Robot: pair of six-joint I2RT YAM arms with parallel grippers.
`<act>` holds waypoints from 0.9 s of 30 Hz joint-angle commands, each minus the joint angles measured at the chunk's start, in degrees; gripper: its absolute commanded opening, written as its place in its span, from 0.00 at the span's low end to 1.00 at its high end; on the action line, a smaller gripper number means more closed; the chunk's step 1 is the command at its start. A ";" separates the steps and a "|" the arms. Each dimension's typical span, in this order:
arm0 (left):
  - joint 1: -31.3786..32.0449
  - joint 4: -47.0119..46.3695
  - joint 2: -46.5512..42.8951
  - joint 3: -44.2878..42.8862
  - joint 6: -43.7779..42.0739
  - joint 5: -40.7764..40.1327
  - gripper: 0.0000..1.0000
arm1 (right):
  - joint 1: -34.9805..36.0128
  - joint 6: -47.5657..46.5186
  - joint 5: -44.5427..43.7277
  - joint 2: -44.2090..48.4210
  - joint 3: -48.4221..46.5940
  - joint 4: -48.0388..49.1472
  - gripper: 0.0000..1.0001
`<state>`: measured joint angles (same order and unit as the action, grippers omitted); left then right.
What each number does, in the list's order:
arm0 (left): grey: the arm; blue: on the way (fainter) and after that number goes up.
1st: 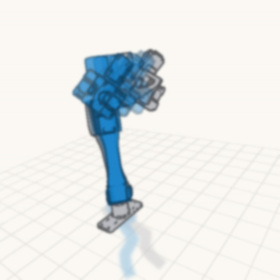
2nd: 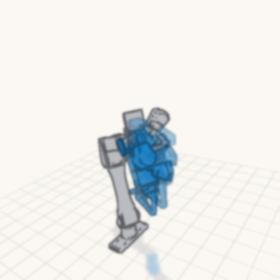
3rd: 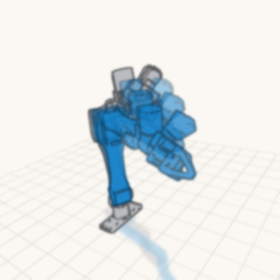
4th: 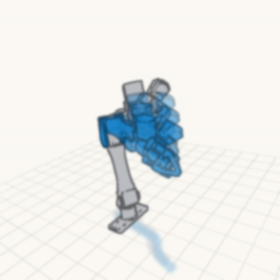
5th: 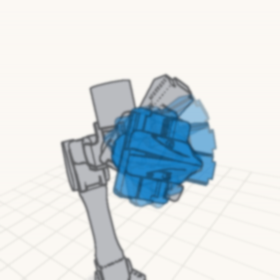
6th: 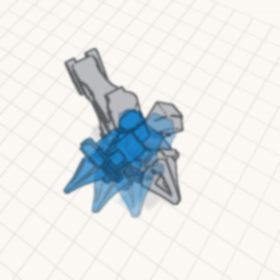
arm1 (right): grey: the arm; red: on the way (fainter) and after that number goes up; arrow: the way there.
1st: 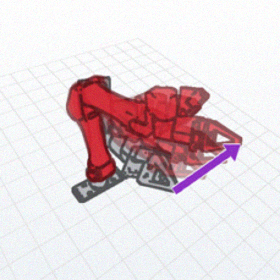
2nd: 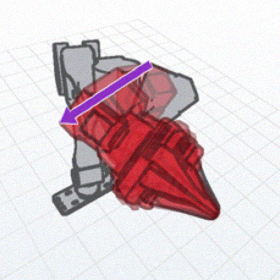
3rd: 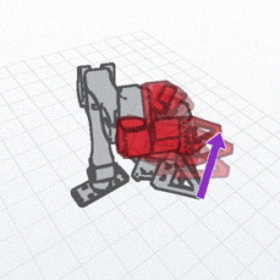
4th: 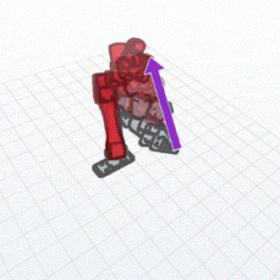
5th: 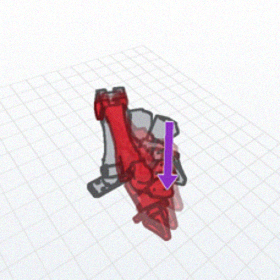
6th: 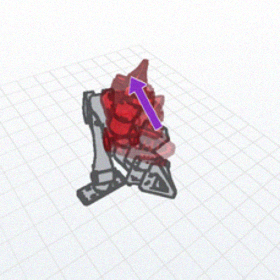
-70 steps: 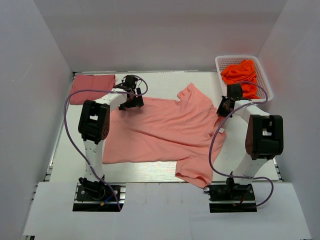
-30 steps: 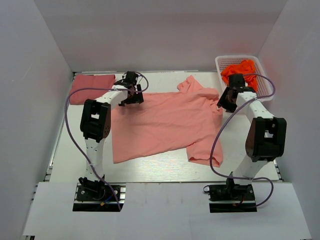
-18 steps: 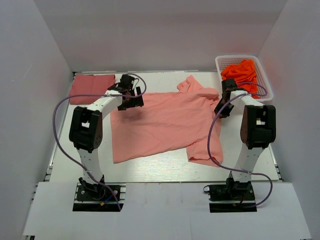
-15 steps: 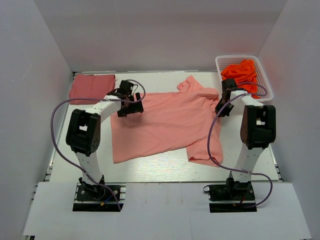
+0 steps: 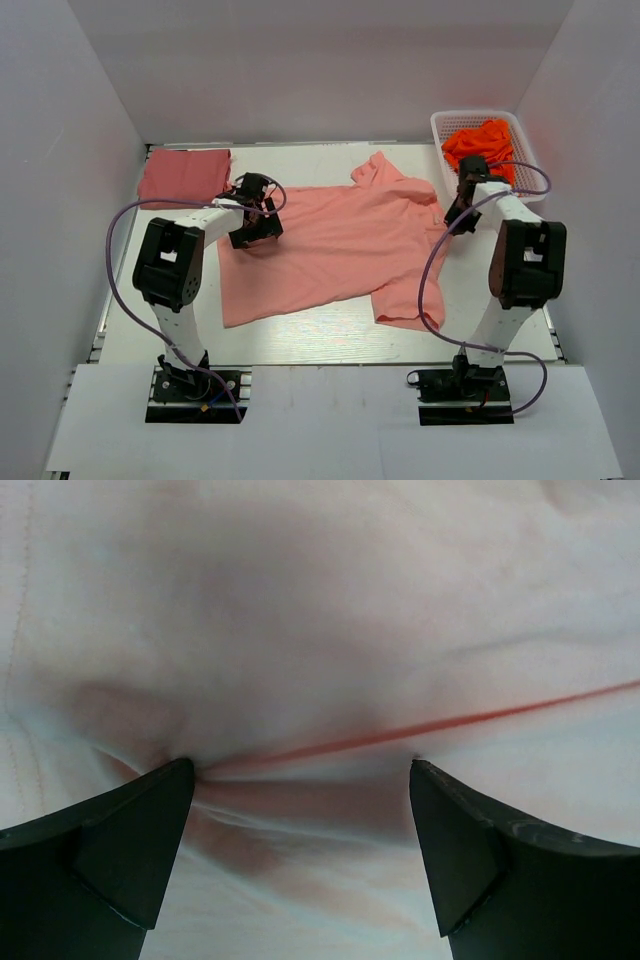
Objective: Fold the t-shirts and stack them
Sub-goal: Flatten out the tshirt
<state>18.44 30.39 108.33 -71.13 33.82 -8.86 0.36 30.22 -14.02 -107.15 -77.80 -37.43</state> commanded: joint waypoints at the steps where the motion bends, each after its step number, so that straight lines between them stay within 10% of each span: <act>1: -1.21 7.14 4.17 3.19 1.86 -6.16 1.00 | -4.12 -3.76 -5.05 6.86 2.64 -2.82 0.00; 11: -1.21 7.66 5.22 1.27 1.86 -6.69 1.00 | -9.67 -8.68 -3.12 9.33 6.70 -0.11 0.04; 18: 0.02 5.91 3.46 -3.22 -2.52 -4.50 1.00 | -9.24 -13.61 3.80 12.31 3.09 -2.20 0.49; 27: 0.02 5.20 -4.53 -6.03 -4.29 1.39 1.00 | -0.54 -13.69 19.90 32.35 19.68 -5.72 0.66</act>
<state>18.48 34.92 109.73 -75.00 30.59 -10.15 -3.70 18.41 -1.08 -78.59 -61.73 -40.10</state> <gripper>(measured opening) 0.997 0.634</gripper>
